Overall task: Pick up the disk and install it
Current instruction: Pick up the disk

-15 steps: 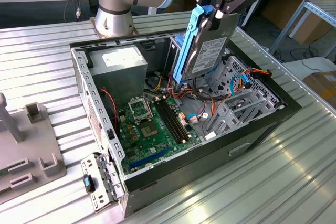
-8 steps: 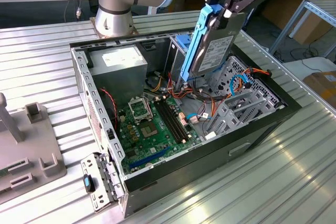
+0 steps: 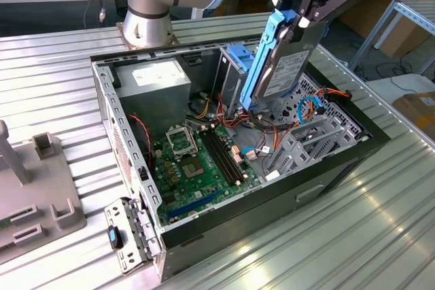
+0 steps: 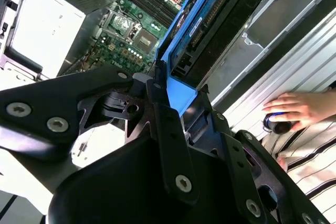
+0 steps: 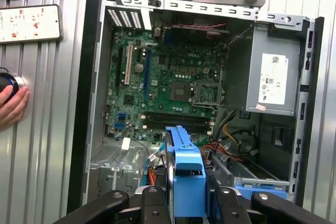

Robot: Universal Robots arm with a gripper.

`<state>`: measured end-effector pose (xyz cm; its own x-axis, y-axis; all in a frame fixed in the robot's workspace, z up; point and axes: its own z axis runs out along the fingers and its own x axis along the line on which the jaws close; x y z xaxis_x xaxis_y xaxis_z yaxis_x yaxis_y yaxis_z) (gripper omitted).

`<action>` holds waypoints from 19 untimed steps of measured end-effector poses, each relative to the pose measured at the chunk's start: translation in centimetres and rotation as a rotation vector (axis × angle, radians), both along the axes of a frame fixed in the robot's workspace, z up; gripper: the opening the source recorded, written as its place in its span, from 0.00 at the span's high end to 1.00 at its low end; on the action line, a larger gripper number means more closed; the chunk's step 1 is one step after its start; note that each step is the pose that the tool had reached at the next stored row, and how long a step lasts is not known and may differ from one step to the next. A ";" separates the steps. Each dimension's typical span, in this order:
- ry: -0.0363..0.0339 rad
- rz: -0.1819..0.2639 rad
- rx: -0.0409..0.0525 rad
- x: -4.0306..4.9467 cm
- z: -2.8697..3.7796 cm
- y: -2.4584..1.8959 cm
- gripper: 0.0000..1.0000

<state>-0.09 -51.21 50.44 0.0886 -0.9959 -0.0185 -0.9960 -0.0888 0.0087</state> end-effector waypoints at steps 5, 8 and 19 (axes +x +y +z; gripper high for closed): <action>0.0000 0.000 0.0000 0.01 0.00 -2.23 0.64; 0.0000 0.000 0.0000 0.01 0.00 -3.44 0.64; 0.0000 -0.002 -0.0001 0.03 -0.01 -5.90 0.64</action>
<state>-0.07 -57.12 50.43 0.0869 -0.9960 -0.0184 -0.9962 -0.0871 0.0087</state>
